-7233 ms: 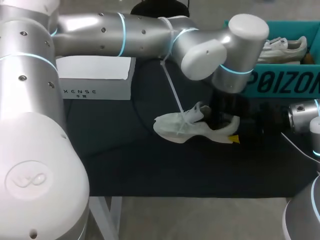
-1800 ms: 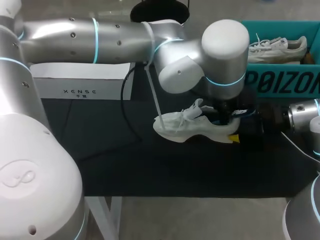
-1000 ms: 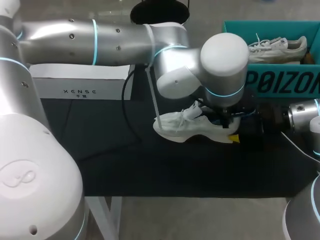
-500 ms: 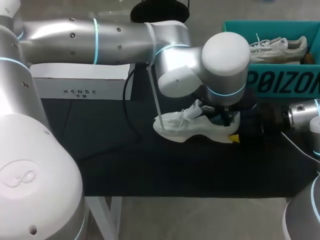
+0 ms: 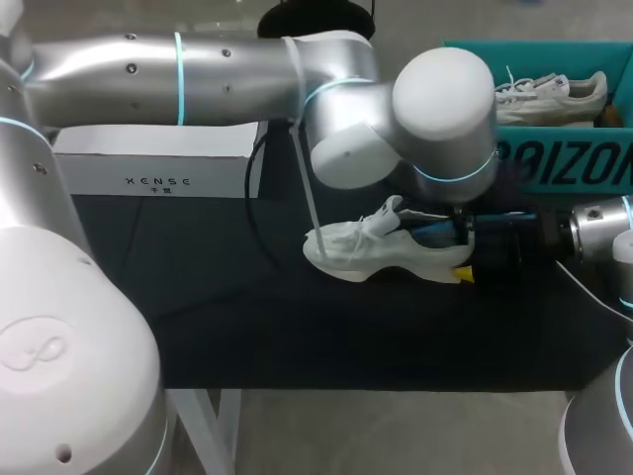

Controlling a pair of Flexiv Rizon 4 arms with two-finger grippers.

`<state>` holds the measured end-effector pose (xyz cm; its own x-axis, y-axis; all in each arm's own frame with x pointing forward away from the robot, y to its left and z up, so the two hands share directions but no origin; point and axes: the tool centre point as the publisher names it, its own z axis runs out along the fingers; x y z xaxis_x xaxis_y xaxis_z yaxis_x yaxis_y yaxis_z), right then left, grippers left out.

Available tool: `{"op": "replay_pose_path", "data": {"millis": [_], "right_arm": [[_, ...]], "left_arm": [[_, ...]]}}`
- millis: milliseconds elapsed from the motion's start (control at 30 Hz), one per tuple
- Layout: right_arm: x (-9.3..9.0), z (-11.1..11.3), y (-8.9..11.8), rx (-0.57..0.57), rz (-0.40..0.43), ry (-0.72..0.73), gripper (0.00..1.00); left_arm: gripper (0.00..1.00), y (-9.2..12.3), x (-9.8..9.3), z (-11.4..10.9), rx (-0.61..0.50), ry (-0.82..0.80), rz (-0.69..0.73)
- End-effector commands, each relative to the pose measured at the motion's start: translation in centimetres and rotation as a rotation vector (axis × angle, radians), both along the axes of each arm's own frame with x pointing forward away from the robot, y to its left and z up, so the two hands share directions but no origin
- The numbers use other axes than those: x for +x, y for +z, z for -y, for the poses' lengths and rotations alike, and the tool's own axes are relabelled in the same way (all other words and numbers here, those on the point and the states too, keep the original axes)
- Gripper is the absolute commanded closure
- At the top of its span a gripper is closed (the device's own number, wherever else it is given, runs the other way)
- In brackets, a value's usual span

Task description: Take the shoe out of the shoebox, open the shoe tongue, remove and reinsert the insole, then place the shoe into the shoebox

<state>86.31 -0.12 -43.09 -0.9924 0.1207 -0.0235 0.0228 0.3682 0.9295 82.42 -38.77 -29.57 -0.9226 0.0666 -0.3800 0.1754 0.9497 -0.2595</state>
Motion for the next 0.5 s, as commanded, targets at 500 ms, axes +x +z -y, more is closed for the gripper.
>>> {"op": "replay_pose_path", "data": {"millis": [500], "right_arm": [[0.1,-0.1,-0.2,-0.004,0.0,-0.002,1.0]], "left_arm": [[1.0,19.4,-6.7,7.8,-0.433,-0.652,-0.241]]}}
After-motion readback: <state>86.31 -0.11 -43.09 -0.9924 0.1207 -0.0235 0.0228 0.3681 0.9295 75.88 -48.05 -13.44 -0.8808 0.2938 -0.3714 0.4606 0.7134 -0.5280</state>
